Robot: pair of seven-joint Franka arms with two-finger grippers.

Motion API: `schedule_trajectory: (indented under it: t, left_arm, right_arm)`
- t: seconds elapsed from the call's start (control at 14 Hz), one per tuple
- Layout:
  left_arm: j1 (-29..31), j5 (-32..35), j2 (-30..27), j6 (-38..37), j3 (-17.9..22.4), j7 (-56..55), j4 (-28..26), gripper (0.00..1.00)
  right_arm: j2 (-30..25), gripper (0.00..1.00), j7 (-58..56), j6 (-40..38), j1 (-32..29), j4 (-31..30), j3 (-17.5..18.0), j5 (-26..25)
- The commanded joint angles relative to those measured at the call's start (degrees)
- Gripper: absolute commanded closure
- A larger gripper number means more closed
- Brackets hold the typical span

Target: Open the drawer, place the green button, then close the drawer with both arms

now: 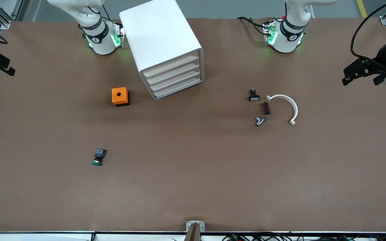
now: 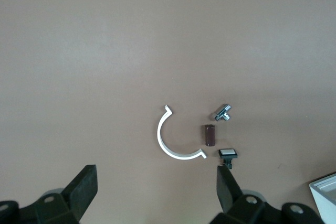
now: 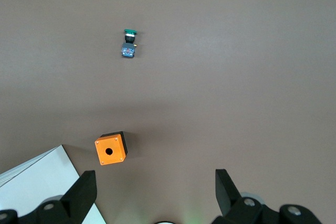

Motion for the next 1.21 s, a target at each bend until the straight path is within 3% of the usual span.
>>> schedule_trajectory:
  t: [0.0,0.36,0.71,0.93,1.14]
  left_arm:
    - [-0.7,1.6,6.2,-0.4,-0.1,-1.9,1.6,0.0]
    - [-5.6,0.7,18.8,-0.3,-1.2,-15.0,3.0,0.0]
    - [-15.7,1.2,30.4,0.4,-1.1,-33.2,6.7,0.0]
    - [-21.3,0.5,34.4,0.3,-1.4,-46.1,10.5,0.0]
    - [-25.6,-10.1,38.5,0.2,-1.4,-54.5,13.5,0.0]
  right_arm:
    - [-1.4,0.0,-0.9,0.2,-1.3,-1.4,0.7,0.6]
    - [-1.4,0.0,-0.9,0.2,-1.2,-1.4,0.8,0.7]
    - [-1.3,0.0,-0.9,0.3,-1.2,-1.3,0.8,0.6]
    - [-1.4,0.0,-0.9,0.2,-1.2,-1.4,0.8,0.7]
    - [-1.4,0.0,-0.9,0.1,-1.2,-1.4,0.8,0.6]
